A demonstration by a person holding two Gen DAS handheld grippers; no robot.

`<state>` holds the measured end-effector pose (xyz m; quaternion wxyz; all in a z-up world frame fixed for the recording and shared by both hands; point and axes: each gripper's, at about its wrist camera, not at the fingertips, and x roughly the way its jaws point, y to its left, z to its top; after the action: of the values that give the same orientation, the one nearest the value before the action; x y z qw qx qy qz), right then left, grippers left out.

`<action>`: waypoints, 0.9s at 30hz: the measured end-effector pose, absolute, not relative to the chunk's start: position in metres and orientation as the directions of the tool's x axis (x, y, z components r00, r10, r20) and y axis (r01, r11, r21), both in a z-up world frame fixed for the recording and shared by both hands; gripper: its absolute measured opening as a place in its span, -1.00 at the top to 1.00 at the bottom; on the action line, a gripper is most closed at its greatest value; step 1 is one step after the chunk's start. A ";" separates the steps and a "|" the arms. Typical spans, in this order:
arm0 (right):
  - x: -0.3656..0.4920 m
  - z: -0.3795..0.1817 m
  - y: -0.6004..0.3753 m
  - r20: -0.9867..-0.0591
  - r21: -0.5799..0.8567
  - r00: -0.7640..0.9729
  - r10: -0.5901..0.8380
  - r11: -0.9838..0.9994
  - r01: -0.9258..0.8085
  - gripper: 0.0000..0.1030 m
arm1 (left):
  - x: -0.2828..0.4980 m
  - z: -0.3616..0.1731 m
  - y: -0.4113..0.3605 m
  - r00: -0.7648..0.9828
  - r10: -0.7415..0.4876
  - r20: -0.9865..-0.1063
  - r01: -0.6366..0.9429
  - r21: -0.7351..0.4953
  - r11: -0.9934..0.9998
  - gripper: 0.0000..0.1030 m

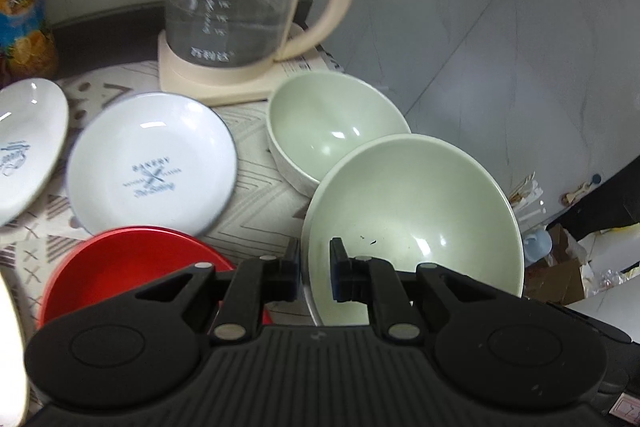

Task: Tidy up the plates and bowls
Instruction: 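Close both grippers on the large green bowl's rim and lift it, then carry the green bowl over the red bowl and lower it inside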

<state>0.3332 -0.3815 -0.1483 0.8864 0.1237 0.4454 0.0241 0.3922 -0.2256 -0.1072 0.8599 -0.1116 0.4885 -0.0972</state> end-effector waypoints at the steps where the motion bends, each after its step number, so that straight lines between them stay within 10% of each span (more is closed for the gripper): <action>1: 0.333 -0.145 -0.379 -0.778 0.238 0.609 0.153 0.969 0.060 0.64 | 0.391 -0.104 -0.223 0.508 -0.275 -0.816 0.056 -0.287 0.956 0.76; 27: 0.317 -0.100 -0.289 -0.731 0.279 0.637 0.245 0.959 -0.048 0.64 | 0.341 -0.065 -0.116 0.577 -0.228 -0.784 -0.052 -0.314 0.948 0.75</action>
<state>0.3168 -0.2888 -0.0997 0.8971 0.1178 0.4179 0.0814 0.3412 -0.1159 -0.0648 0.8747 -0.1530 0.4572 -0.0503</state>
